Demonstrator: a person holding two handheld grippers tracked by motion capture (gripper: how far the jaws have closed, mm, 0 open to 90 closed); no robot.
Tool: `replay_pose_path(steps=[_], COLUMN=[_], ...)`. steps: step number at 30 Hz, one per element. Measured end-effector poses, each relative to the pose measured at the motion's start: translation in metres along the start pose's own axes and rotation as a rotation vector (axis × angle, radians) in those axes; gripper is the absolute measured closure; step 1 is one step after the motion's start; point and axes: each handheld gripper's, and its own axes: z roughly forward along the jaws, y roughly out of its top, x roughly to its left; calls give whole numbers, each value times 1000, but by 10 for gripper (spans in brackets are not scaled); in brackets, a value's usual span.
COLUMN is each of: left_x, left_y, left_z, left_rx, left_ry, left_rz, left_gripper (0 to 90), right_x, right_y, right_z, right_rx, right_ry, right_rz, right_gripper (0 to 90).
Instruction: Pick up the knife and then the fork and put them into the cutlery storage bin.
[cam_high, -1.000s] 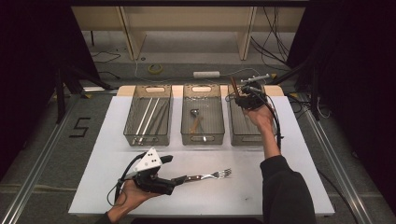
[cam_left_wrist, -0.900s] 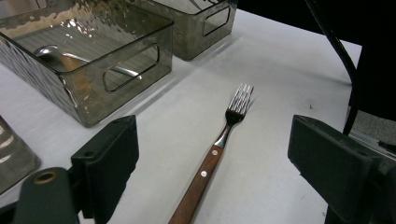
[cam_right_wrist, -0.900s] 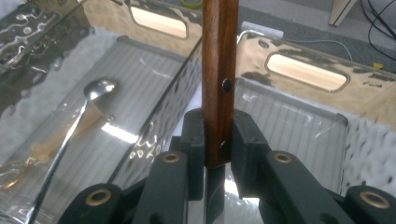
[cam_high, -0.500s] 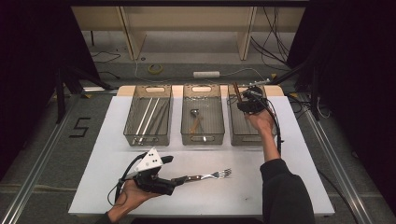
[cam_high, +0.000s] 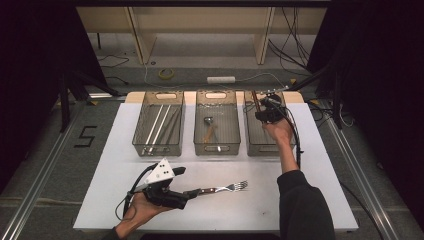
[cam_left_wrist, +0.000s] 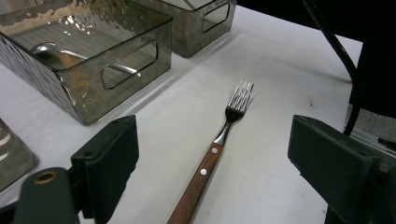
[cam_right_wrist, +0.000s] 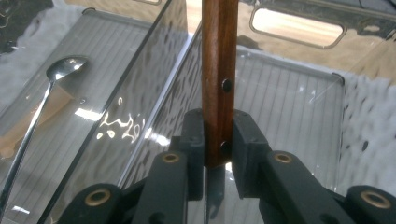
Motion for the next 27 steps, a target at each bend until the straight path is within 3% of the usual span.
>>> replay_pose_path(steps=[8,11,16,24,27], left_x=[0,0,0,1,1], left_y=[0,0,0,0,0], left_z=[0,0,0,1,1], left_rx=[-3,-2,-3,10,8], left_ry=[3,3,4,7,10], left_rz=[-3,-3,-4,-2,-6], left_gripper=[158,158,158,158,158], right_x=[2,2,1,-2,0], right_y=[-1,-1,1,0,-2], right_z=[5,5,-1,-22,-32], right_rx=[42,48,28,-29,-49], right_ry=[7,30,43,77,97], right_rz=[16,27,17,11,-17], right_gripper=[756,702,660,469,418])
